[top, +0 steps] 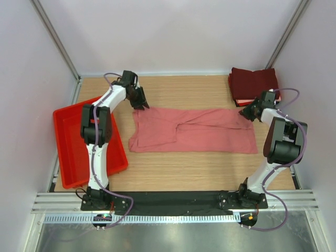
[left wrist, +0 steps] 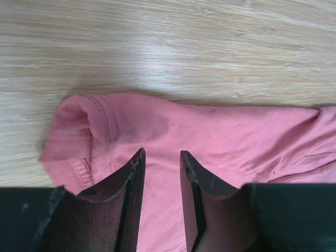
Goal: Fold and stack the t-shirts
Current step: Fold the tshirt
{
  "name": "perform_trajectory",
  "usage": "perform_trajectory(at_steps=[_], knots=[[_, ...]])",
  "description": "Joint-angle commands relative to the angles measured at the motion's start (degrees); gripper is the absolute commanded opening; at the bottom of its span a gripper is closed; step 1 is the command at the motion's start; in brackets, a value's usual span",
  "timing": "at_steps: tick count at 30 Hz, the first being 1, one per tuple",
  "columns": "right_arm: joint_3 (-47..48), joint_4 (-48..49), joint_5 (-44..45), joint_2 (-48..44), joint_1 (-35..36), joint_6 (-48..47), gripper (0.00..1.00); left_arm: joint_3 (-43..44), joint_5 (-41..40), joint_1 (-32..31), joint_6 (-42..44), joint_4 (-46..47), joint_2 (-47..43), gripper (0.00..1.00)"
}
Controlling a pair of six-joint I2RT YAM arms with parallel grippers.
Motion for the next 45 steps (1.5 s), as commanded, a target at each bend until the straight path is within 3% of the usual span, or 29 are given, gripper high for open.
perform_trajectory(at_steps=[1,5,16,19,25,27,33,37,40,45], knots=[[2.8,5.7,-1.3,1.1,-0.5,1.6,0.18,2.0,-1.6,0.1,3.3,0.6,-0.6,0.34],[2.6,9.4,0.5,3.5,-1.6,2.2,0.18,3.9,-2.9,0.1,3.3,-1.2,3.2,0.33],[-3.4,14.2,12.7,6.6,-6.1,5.8,0.16,5.8,-16.5,0.3,1.3,-5.0,6.5,0.31],[-4.0,14.2,13.1,6.1,-6.4,5.8,0.17,6.3,-16.5,0.7,0.3,-4.7,7.4,0.31],[-3.4,12.3,8.7,2.7,-6.4,6.5,0.20,12.1,-5.2,0.7,0.0,-2.8,9.1,0.31],[-2.4,10.1,7.8,0.6,-6.4,6.4,0.22,12.6,-3.0,0.7,-0.6,-1.7,7.9,0.31],[2.4,-4.2,3.8,-3.3,-5.2,2.0,0.30,9.6,-8.1,0.7,-0.9,-1.0,-2.1,0.36],[3.0,-10.9,2.5,-8.1,-4.0,-0.6,0.38,7.4,-18.4,-0.1,-0.6,-8.1,-7.9,0.34],[3.3,-14.2,2.1,-11.4,-2.3,-2.9,0.53,0.6,-20.1,-2.2,-0.2,-9.6,-12.8,0.33],[3.7,-19.0,4.2,-16.1,2.8,-6.0,0.63,-12.2,-21.3,-6.4,-0.9,-5.1,-21.2,0.33]])
